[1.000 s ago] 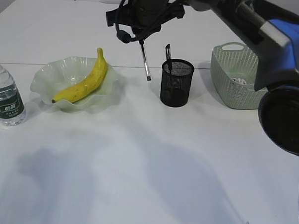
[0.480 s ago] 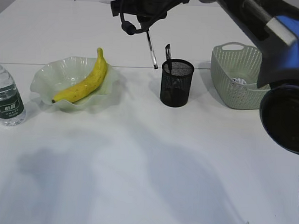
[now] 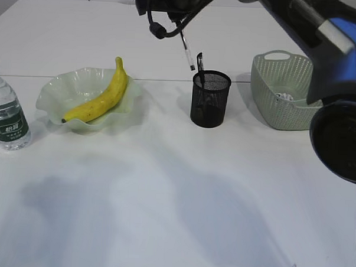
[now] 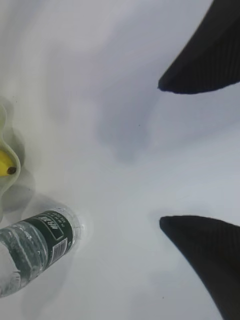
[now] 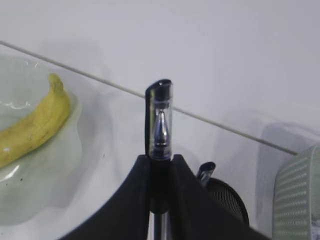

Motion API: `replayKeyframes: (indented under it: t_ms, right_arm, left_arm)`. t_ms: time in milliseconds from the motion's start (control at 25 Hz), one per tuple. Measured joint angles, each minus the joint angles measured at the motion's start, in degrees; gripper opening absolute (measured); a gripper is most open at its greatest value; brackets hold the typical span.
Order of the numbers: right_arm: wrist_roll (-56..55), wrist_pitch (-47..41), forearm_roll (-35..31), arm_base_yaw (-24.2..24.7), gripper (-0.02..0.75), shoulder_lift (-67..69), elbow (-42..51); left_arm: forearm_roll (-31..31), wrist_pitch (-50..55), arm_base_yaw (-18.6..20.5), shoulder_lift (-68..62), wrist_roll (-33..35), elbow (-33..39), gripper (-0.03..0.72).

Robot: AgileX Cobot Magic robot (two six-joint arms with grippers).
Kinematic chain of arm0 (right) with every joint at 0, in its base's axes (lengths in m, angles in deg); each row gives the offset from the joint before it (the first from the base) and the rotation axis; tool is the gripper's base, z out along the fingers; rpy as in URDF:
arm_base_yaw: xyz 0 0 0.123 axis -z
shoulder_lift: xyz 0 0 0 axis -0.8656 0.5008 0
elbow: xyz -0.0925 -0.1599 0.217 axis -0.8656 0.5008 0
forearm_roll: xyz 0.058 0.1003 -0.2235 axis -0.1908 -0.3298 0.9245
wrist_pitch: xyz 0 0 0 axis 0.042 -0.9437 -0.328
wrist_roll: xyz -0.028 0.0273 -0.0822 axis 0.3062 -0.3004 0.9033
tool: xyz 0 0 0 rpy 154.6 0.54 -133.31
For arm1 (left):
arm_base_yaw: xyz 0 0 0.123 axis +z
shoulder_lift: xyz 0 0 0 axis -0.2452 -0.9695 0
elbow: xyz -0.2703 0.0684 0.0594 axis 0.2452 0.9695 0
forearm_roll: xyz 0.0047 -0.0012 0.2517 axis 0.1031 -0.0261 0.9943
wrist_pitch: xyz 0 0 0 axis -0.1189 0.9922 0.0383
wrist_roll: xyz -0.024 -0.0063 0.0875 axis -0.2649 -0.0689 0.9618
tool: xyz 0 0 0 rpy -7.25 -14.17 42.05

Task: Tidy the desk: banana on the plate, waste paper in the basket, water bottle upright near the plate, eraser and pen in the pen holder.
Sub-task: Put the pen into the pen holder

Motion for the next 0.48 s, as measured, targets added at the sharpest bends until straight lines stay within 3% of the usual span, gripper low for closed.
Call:
replayKeyframes:
  t_ms: [480]
  right_arm:
    - [0.32, 10.61, 3.49, 0.00, 0.060, 0.00, 0.00]
  left_arm:
    - [0.00, -0.12, 0.00, 0.00, 0.00, 0.00, 0.538]
